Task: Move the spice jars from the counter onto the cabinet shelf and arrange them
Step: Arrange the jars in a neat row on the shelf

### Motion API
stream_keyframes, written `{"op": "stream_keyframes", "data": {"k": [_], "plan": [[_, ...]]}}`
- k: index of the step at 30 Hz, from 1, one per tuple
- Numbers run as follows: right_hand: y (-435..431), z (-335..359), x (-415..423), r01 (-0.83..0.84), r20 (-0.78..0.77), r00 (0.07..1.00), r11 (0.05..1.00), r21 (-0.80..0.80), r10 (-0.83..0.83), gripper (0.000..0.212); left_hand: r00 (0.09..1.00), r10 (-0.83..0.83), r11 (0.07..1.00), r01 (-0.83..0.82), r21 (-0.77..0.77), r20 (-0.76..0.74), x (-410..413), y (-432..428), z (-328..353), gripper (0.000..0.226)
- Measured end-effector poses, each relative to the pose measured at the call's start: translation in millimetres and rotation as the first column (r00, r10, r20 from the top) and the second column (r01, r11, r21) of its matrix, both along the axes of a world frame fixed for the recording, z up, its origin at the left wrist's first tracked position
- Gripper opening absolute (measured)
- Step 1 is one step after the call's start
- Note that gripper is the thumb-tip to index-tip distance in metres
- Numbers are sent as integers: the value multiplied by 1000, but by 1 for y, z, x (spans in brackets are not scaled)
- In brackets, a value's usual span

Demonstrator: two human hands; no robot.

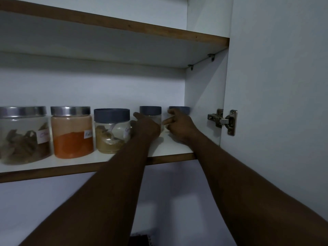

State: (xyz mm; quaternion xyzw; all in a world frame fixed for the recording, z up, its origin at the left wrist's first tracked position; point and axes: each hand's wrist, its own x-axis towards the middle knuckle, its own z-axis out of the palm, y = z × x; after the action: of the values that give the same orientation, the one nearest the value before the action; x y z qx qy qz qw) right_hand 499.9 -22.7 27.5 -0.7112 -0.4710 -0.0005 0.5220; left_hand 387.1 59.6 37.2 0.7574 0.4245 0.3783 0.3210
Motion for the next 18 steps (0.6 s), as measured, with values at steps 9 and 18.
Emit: {"op": "stream_keyframes", "data": {"k": [9,18], "plan": [[18,-2,-3,-35,91,994,951,-306,66,105,990,-92,995,95,19,-105,1,3,-4,102],[10,2,5,35,18,999,999,17,-36,62,997,-65,997,63,-54,-47,1,9,2,103]]}}
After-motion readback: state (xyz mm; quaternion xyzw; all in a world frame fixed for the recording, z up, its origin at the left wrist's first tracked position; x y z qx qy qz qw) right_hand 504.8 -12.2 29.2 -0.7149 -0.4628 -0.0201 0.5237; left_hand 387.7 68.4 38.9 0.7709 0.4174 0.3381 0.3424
